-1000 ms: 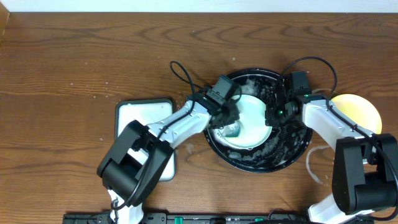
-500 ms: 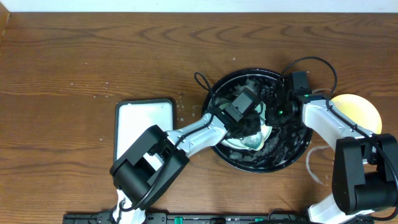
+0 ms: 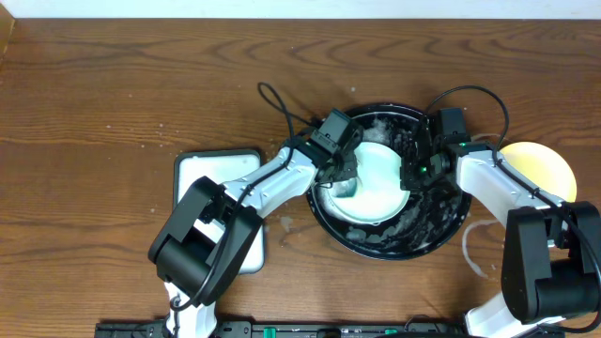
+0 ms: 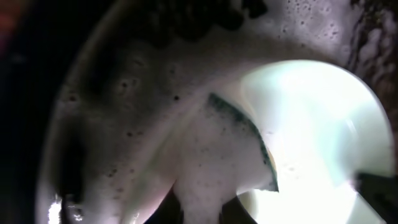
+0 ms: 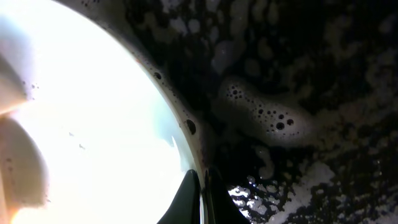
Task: Clean dirty plates on tray and stack at the side
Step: 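Scrub the red stain on the plate with the sponge, right gripper holding rim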
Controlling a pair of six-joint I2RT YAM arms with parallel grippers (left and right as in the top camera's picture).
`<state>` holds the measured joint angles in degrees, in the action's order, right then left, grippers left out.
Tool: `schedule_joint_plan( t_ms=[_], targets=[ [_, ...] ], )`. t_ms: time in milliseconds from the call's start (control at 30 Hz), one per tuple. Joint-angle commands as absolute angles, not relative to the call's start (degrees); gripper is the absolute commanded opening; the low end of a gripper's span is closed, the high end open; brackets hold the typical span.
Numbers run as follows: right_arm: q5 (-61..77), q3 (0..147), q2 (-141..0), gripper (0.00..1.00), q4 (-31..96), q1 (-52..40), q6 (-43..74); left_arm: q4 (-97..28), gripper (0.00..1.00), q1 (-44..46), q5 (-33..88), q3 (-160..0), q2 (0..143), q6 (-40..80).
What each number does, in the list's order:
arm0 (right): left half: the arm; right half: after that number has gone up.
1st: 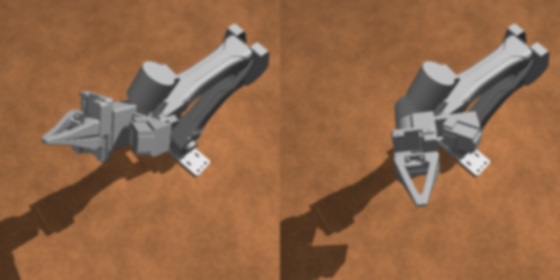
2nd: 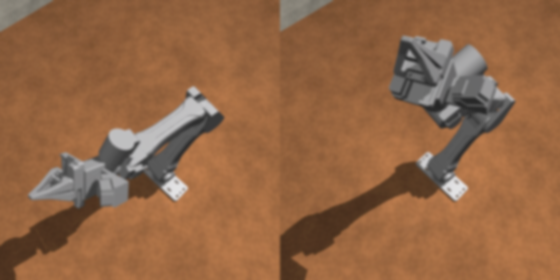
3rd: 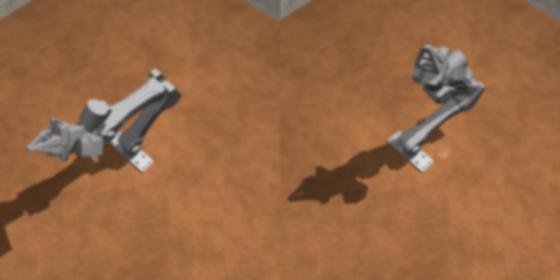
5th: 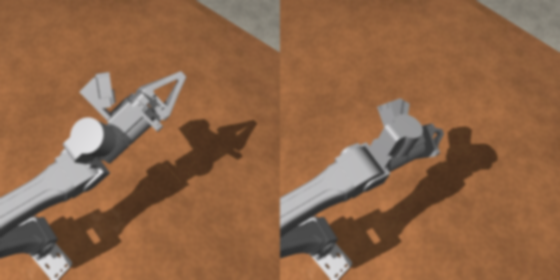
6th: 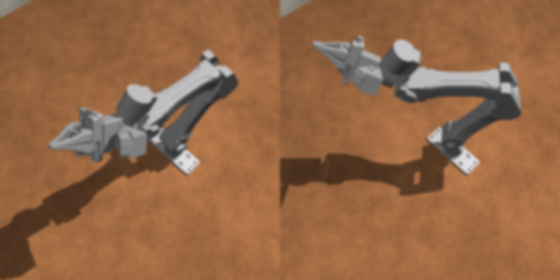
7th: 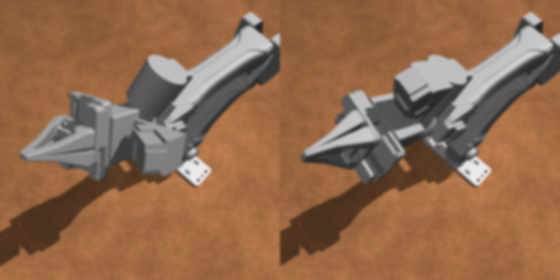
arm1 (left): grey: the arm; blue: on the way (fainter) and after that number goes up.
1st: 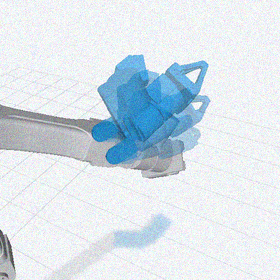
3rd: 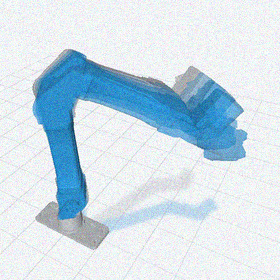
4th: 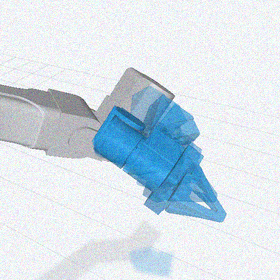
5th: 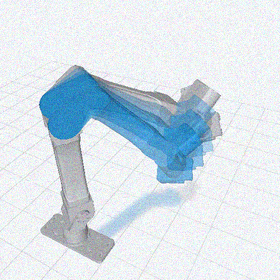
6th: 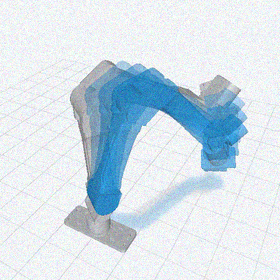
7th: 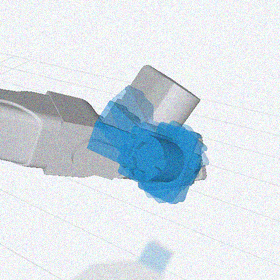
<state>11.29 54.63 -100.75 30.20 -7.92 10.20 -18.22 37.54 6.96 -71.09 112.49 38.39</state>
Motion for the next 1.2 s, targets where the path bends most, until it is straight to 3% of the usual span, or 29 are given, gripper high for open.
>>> schedule_joint_plan(
  t_ms=[0,200,633,867,1167],
  targets=[
    [7.60,52.64,-102.65,0.01,30.61,-7.60,10.24,-20.75,0.07,36.07,-12.43,-71.20,113.69,28.73],
    [7.57,52.64,-102.65,0.01,30.55,-7.60,10.24,-20.27,0.07,38.85,-11.70,-71.50,113.10,28.56],
    [7.60,52.64,-102.65,0.01,30.46,-7.60,10.24,-5.39,0.08,44.42,19.18,-71.48,119.15,48.51],
    [7.84,52.64,-102.65,0.01,30.41,-7.60,10.24,-7.46,0.07,44.42,34.57,-71.48,119.46,51.37],
    [8.01,52.64,-102.65,0.01,30.39,-7.60,10.24,-24.49,0.08,40.05,26.57,-71.50,119.35,50.83]
  ],
)
